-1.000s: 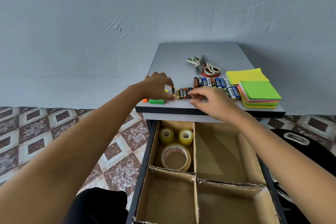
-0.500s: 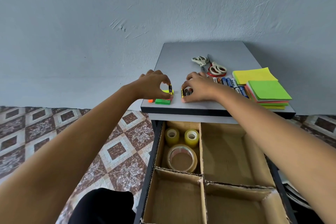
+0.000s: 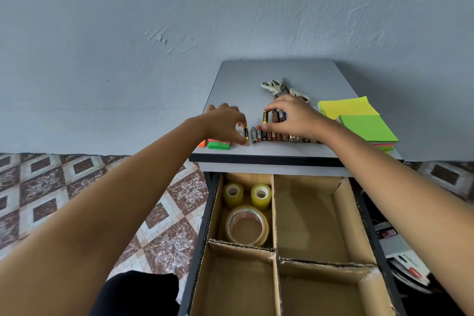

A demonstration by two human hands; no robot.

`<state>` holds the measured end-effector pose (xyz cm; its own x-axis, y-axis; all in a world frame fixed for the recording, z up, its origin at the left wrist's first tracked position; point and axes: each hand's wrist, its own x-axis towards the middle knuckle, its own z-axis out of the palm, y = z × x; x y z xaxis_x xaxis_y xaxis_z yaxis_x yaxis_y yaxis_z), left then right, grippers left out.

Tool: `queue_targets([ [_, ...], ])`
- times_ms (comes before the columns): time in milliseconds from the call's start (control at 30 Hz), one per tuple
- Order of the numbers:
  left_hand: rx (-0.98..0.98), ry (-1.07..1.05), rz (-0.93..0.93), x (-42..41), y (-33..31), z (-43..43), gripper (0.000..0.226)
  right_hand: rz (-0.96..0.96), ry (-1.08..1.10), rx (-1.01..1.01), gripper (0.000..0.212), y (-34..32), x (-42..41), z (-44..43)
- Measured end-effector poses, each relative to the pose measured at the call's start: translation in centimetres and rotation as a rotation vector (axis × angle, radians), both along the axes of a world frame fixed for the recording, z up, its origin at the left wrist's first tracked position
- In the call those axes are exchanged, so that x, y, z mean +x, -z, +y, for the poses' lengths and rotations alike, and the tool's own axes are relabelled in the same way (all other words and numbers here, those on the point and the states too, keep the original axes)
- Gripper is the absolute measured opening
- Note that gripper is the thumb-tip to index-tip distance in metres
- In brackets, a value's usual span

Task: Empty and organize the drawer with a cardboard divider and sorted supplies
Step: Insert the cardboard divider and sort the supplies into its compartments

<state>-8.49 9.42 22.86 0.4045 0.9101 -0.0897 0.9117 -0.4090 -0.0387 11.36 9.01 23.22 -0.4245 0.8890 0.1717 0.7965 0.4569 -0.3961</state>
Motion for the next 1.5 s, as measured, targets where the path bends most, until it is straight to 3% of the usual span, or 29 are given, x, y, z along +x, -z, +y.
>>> queue_targets([
  [267,-0.05,0.037,0.01,0.3,-0.3,0.2,0.068,-0.07,-0.009,-0.018,0.06,0.4,0.1,0.1],
  [733,0.038,0.061,-0.082,-0.5,-0.5,0.2,0.052,-0.173,-0.074,0.015,0.06,0.5,-0.8,0.4],
  [1200,0.039,0.02,-0.122,-2.9,-1.0,-0.6,0.051,-0.267,-0.095,-0.027,0.059,1.2,-2.4,1.1],
  [1500,0.054,0.032,-0.258,-2.2,-1.9,-4.3,0.048,-0.034,-0.111,0.031,0.059,0.0,-1.7,-1.8],
])
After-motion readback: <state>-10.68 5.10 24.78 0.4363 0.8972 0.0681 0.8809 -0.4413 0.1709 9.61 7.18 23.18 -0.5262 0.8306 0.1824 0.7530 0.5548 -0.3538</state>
